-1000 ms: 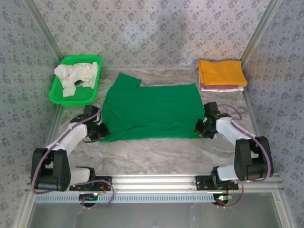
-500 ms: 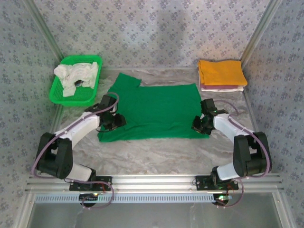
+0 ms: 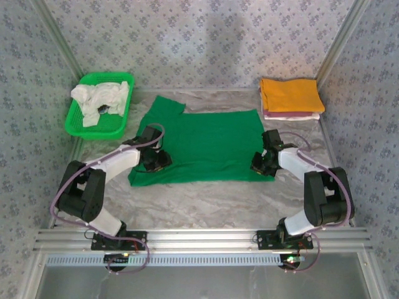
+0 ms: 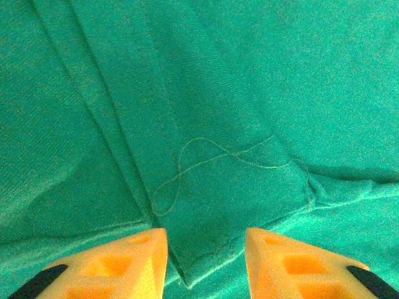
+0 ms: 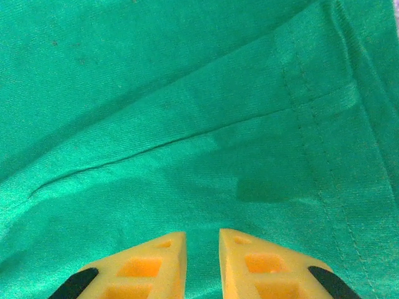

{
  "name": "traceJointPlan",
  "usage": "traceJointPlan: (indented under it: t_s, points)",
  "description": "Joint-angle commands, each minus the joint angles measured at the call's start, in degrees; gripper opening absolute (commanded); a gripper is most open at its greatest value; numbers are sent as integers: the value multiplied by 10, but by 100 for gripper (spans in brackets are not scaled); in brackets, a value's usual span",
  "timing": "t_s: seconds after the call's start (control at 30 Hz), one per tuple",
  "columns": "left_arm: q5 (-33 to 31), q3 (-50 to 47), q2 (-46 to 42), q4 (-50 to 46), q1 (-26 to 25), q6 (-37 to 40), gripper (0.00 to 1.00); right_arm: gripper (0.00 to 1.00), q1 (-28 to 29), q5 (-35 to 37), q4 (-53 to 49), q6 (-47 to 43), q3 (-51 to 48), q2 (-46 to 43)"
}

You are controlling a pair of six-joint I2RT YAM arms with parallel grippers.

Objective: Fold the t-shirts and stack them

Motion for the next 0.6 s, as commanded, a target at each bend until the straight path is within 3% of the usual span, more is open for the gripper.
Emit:
traceJointPlan:
  t_s: [0.0, 0.17, 0.4, 0.57]
  points:
    - [-4, -2, 12, 13, -4, -3, 27, 23, 1, 2, 2, 4, 4, 7]
    - [-17, 20, 20, 0, -4, 13, 0, 24, -3, 1, 3, 3, 1, 9]
    - [-58, 110, 50, -44, -13, 59, 0, 24, -5, -3, 6, 4, 1, 8]
    - [-85, 224, 132, -82, -30, 115, 0, 24, -6, -6, 10, 6, -1, 9]
